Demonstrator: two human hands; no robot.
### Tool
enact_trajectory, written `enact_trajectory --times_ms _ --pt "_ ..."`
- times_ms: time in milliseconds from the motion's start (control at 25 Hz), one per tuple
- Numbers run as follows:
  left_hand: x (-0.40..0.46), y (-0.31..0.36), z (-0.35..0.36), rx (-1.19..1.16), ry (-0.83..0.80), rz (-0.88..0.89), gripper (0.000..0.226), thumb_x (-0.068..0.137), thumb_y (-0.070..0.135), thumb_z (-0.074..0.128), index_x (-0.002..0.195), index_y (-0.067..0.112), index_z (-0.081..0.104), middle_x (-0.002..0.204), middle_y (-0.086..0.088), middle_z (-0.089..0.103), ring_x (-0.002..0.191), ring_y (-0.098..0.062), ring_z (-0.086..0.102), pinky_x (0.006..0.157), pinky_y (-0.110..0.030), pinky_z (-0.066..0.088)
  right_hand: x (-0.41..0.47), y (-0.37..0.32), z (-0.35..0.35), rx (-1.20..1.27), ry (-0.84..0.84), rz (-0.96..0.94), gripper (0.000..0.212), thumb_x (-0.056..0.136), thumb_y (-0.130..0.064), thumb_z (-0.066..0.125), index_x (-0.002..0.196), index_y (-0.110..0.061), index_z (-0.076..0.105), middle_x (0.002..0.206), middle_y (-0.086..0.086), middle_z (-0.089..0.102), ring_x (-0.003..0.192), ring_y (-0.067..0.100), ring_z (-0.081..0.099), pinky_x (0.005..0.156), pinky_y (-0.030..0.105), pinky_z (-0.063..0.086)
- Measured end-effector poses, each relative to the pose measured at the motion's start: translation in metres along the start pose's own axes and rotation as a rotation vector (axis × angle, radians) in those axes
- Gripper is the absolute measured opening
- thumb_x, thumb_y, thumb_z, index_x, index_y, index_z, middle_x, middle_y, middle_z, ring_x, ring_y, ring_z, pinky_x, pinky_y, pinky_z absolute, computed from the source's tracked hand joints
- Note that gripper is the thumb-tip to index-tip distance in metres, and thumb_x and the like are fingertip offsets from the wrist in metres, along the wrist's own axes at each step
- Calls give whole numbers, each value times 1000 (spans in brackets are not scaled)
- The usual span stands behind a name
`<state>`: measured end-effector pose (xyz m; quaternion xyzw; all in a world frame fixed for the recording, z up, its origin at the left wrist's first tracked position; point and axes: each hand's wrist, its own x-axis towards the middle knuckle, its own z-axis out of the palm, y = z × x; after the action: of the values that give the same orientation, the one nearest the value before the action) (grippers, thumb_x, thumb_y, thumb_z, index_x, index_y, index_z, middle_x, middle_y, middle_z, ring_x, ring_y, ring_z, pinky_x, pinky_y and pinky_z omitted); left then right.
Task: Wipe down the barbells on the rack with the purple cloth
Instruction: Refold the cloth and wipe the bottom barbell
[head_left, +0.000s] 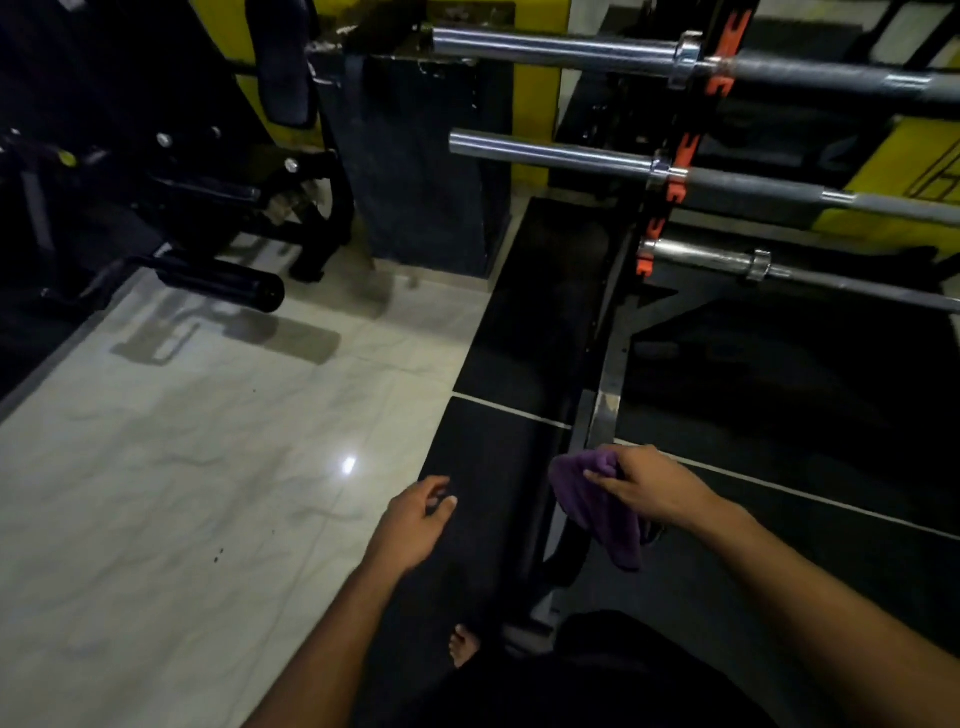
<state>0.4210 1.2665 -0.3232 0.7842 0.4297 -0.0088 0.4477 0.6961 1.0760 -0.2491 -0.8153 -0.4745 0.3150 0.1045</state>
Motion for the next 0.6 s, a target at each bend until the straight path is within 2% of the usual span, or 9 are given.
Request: enact_trajectory --times_ms 120,240,400,520,600 --pt "-5 -5 -15 -18 0 -5 35 98 35 60 132 25 60 128 5 66 111 -6 63 98 -26 49 3 -26 -5 24 42 1 19 101 -44 53 92 -28 55 82 -9 59 79 18 57 69 33 41" --pt "-11 -7 -31 56 -12 50 39 98 41 57 135 30 56 133 11 61 117 -6 60 100 -28 48 8 -41 -4 98 94 23 17 102 -45 52 102 -29 58 92 -7 63 89 19 62 74 32 45" --pt "-7 -9 -57 112 14 68 41 100 42 54 139 31 51 138 9 56 122 -9 56 101 -29 46 17 -53 -1 98 124 72 19 101 -49 50 91 -33 52 90 -1 66 88 23 63 77 38 51" --pt "13 2 -66 103 12 84 42 100 44 53 139 32 51 141 10 55 124 -8 55 102 -32 47 22 -53 -4 106 148 122 29 101 -51 50 76 -37 43 80 -8 58 79 20 59 71 36 46" --pt "29 16 -65 95 -17 114 41 100 43 54 139 33 51 141 11 54 123 -6 55 102 -32 47 27 -44 -8 140 167 149 30 100 -50 50 76 -35 45 80 -10 58 78 18 59 70 36 47"
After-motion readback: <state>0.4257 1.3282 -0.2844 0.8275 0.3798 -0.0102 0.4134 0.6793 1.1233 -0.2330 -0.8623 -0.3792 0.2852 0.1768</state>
